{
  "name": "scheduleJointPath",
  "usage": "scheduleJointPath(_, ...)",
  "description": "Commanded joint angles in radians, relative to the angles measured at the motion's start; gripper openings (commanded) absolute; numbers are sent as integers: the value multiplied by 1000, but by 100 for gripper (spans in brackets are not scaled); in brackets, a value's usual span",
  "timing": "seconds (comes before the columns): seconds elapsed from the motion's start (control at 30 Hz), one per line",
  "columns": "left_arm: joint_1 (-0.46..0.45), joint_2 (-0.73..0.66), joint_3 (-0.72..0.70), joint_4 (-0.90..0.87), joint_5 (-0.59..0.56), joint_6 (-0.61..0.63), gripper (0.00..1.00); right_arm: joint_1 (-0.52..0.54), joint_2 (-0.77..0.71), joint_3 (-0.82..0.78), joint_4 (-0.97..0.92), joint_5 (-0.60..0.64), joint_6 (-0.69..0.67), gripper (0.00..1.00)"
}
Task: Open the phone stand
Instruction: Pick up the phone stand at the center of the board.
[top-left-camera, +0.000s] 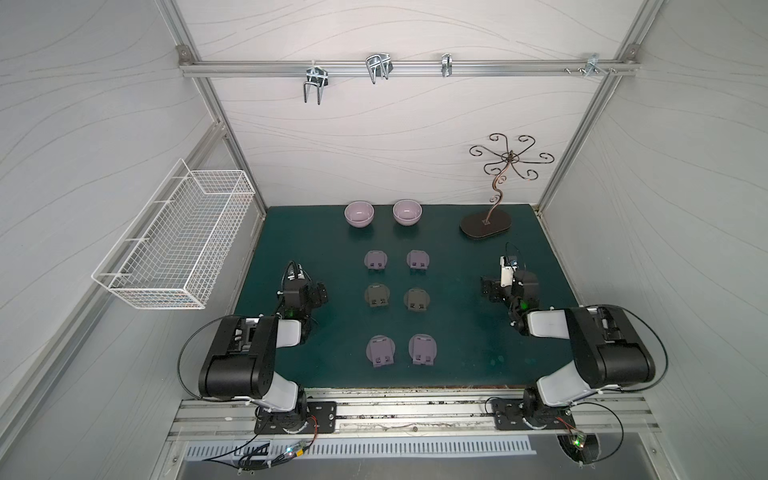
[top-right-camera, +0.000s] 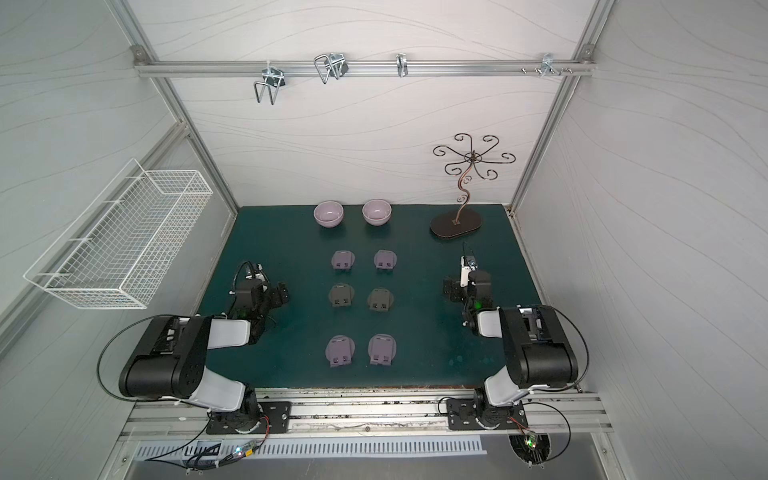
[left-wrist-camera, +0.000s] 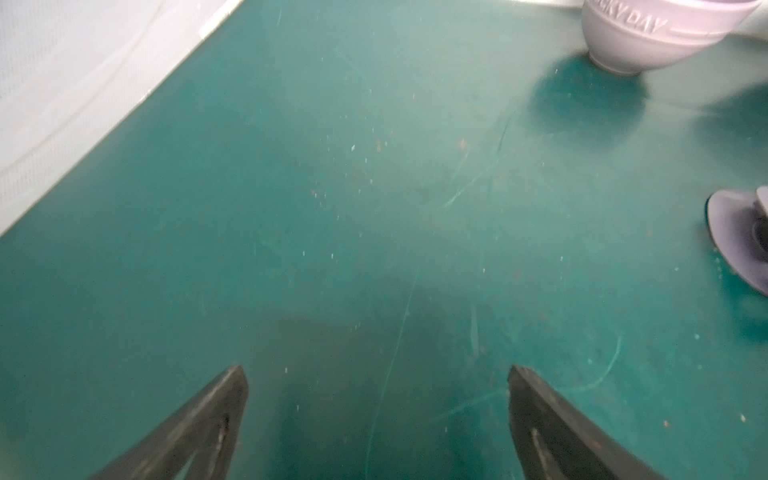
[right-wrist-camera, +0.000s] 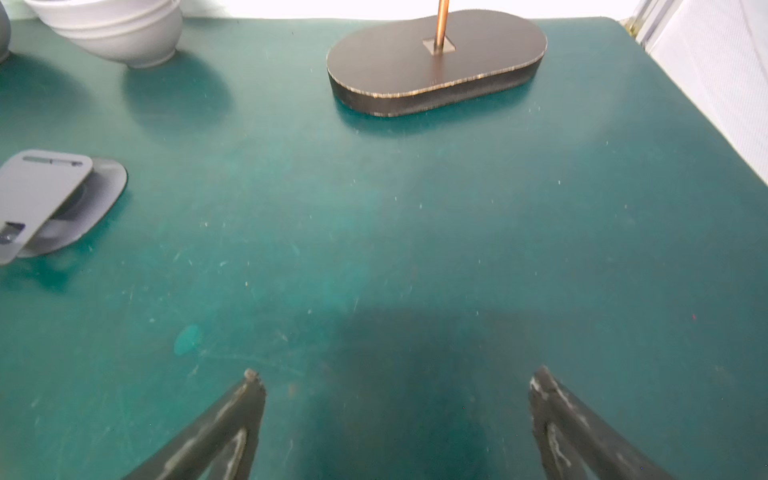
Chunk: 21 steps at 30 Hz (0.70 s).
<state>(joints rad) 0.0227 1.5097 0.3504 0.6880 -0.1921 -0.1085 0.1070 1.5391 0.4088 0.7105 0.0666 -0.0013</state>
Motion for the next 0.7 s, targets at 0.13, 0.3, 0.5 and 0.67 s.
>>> scheduleJointPath(0.13,-10,39,59,163,-38,36,100,-9,41,34,101,-28,-23,99)
scheduleJointPath(0.3,-10,40,61,159,-37,37,100,-17,42,38,96,-44,-19,99)
scheduleJointPath(0.5,-10,38,59,159,-37,37,100,-23,42,39,92,-53,-15,99)
scheduleJointPath(0.67,-21,21,78,128,-39,55,99,-20,36,35,96,-24,-8,99)
